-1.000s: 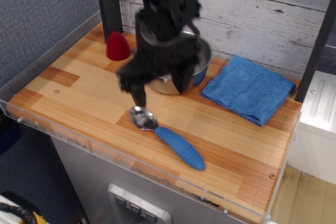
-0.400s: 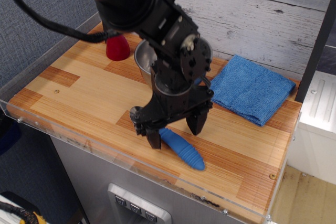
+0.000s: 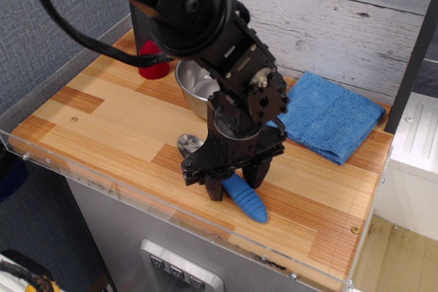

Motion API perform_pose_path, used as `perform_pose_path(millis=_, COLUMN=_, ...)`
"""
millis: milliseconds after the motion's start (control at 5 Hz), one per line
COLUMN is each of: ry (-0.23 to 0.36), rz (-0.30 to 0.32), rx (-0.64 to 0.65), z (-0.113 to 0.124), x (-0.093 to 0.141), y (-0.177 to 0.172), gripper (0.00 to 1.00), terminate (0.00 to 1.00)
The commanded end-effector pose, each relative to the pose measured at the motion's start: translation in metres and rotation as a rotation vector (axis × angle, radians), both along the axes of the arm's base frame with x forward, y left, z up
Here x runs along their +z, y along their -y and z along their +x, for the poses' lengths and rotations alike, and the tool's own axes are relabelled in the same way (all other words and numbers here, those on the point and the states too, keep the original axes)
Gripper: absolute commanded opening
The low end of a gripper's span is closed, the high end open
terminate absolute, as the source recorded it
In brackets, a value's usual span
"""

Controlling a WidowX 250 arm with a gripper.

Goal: Move blue spoon to just below red vegetable

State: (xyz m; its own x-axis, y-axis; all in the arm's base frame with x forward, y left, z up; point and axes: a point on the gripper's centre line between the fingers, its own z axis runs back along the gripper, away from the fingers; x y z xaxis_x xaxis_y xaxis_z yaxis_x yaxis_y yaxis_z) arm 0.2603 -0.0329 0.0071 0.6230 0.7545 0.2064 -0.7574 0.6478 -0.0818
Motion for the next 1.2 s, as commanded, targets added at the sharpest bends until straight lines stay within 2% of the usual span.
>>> perform_pose_path(millis=0, ry=0.032, rz=0.021, rx=0.02, z=-0.002, x=0.01, y=-0.002, gripper=0.0, terminate=0.0)
perform_pose_path(millis=400, ry=0.075, rz=0.016, rx=0.096, z=0.005, x=0.033, y=-0.015, gripper=0.0, terminate=0.0)
perform_pose_path(millis=1000, ry=0.221, rz=-0.042, rx=0.363, z=0.013, x=0.111, y=-0.072, gripper=0.0, terminate=0.0)
